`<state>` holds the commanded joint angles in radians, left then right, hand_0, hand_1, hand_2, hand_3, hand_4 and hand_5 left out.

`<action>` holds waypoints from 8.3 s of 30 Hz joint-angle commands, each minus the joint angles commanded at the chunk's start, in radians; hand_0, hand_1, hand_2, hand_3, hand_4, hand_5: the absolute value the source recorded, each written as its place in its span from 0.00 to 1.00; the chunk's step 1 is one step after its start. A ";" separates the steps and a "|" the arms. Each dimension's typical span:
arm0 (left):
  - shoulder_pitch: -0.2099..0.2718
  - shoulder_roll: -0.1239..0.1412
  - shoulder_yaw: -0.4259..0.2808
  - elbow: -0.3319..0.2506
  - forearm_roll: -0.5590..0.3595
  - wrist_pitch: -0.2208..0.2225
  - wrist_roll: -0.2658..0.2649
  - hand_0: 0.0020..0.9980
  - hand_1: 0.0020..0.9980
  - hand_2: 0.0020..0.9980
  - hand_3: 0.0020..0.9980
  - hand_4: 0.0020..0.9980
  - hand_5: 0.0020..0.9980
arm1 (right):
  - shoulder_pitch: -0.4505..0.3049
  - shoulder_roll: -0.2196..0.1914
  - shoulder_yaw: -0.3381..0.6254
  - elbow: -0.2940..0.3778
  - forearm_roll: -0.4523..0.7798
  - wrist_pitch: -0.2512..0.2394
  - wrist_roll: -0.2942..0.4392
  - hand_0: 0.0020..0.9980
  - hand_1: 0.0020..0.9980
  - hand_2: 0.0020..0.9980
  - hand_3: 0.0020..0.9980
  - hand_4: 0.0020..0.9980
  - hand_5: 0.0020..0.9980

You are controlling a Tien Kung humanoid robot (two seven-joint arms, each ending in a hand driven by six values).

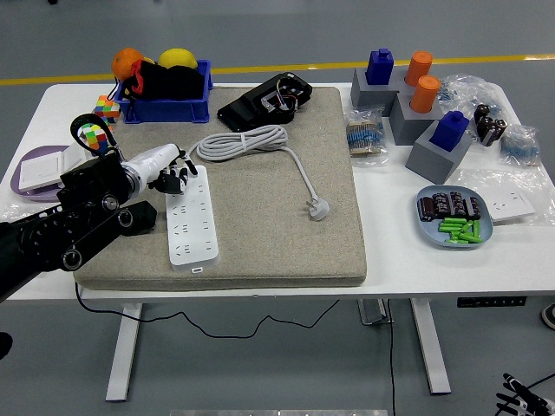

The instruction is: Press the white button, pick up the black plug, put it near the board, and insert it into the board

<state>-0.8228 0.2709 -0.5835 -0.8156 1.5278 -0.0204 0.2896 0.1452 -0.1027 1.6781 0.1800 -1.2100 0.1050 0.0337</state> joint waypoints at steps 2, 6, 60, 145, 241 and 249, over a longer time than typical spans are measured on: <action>0.000 0.000 -0.002 0.007 0.000 0.000 0.000 0.01 0.01 0.13 0.61 0.11 0.00 | 0.000 0.000 -0.003 0.000 0.001 0.000 -0.001 0.72 0.61 0.55 0.66 0.74 0.49; -0.001 0.001 -0.004 0.025 0.007 -0.002 0.003 0.01 0.01 0.13 0.61 0.10 0.00 | 0.001 -0.002 -0.007 0.000 0.003 -0.001 -0.001 0.72 0.61 0.55 0.66 0.74 0.49; 0.414 0.034 -0.620 -0.363 0.205 -0.072 -0.041 0.59 0.72 0.61 0.50 0.91 0.07 | -0.010 0.003 -0.001 0.000 -0.004 0.006 0.005 0.72 0.61 0.55 0.66 0.73 0.49; 0.466 0.098 -0.579 -0.328 0.125 -0.136 -0.041 0.29 0.38 0.41 0.41 0.84 0.00 | -0.010 -0.002 -0.026 0.000 0.016 0.007 0.011 0.72 0.61 0.55 0.66 0.73 0.49; 0.130 0.189 -0.078 -0.298 0.164 -0.114 -0.083 0.29 0.38 0.39 0.39 0.77 0.00 | -0.002 -0.008 -0.022 0.000 0.023 0.004 0.015 0.72 0.61 0.55 0.66 0.73 0.49; 0.072 0.171 -0.016 -0.292 0.183 -0.131 -0.033 0.29 0.38 0.39 0.39 0.77 0.00 | 0.001 -0.011 -0.036 0.000 0.029 0.003 0.016 0.72 0.61 0.55 0.66 0.73 0.49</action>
<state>-0.7509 0.4420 -0.5990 -1.1071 1.7105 -0.1516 0.2567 0.1463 -0.1137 1.6418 0.1800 -1.1808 0.1081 0.0499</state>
